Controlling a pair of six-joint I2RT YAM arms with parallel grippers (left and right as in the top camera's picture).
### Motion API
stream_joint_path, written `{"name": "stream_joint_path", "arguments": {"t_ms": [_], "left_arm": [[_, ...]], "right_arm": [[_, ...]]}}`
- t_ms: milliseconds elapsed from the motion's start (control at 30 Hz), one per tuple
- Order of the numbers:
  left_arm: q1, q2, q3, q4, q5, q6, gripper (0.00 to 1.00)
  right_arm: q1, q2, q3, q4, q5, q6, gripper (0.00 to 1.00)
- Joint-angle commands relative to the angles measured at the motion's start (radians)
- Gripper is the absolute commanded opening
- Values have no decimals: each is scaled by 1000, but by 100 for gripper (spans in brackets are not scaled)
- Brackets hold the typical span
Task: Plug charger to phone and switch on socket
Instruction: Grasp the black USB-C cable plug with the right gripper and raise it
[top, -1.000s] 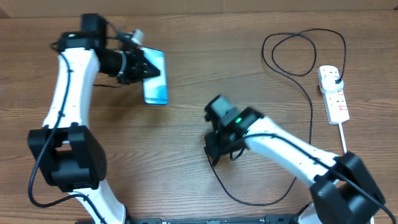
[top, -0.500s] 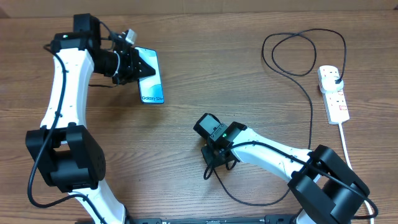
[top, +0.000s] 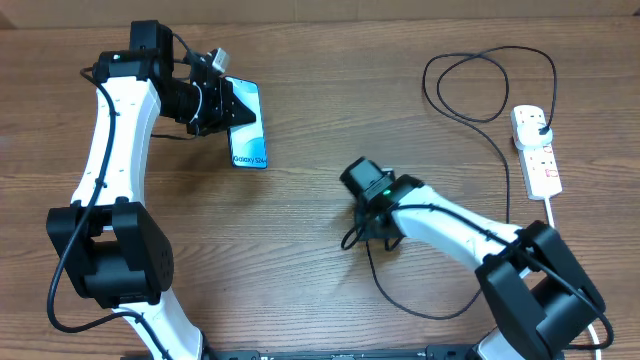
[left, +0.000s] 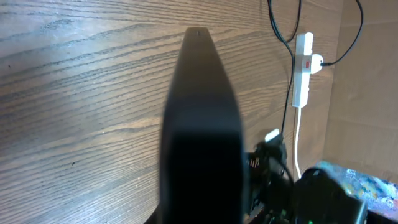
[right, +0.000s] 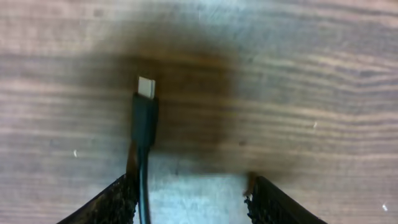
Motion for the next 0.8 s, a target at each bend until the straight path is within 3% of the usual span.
{"name": "stream_joint_path", "arguments": {"t_ms": [0, 200, 300, 400, 767], "left_arm": [[-2, 0, 11, 4, 15, -18, 4], [-2, 0, 11, 4, 15, -18, 4], [-2, 0, 11, 3, 15, -18, 4], [-2, 0, 11, 3, 15, -18, 4], [-2, 0, 11, 3, 15, -18, 4]], "right_arm": [[-26, 16, -13, 32, -62, -7, 57], [-31, 16, -13, 100, -71, -7, 55], [-30, 16, -14, 87, -76, -6, 41], [-30, 16, -20, 88, -77, -2, 37], [-30, 16, -26, 155, -57, -8, 32]]}}
